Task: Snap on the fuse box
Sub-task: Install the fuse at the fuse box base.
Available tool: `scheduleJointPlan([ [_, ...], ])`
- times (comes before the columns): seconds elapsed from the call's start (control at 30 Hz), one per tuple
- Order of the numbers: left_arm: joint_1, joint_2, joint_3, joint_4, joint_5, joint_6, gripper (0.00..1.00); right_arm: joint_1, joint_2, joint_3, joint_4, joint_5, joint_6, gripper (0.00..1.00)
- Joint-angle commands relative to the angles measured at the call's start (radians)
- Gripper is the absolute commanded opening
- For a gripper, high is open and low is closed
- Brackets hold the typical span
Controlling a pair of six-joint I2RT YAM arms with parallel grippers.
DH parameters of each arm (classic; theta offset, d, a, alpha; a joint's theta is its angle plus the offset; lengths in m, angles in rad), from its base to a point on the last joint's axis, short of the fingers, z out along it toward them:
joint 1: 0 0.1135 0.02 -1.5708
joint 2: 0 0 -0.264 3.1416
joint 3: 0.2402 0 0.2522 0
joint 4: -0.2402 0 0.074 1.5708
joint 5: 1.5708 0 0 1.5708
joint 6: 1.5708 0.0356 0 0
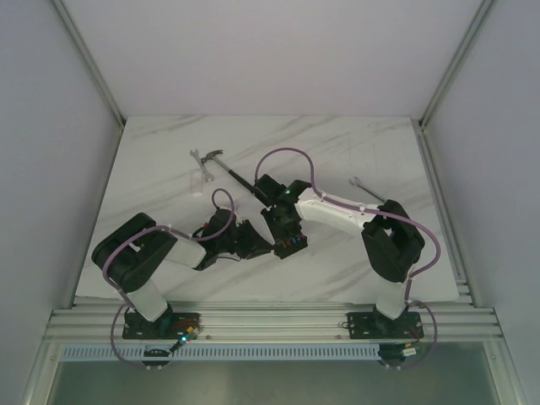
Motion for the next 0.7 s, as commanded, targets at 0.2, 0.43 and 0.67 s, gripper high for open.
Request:
scheduleJointPlan([
  [0.2, 0.0, 0.02, -0.002, -0.096, -0.054, 0.03, 0.32, -0.001, 0.014, 0.028, -0.058, 0.012, 0.008, 0.23],
  [0.43, 0.001, 0.016, 0.002, -0.098, -0.053, 0.033, 0.32, -0.001, 0.03, 0.025, -0.083, 0.01, 0.002, 0.17],
  [0.67, 0.0, 0.016, 0.002, -0.101, -0.053, 0.033, 0.33, -0.001, 0.063, 0.016, -0.086, 0.001, -0.011, 0.1],
])
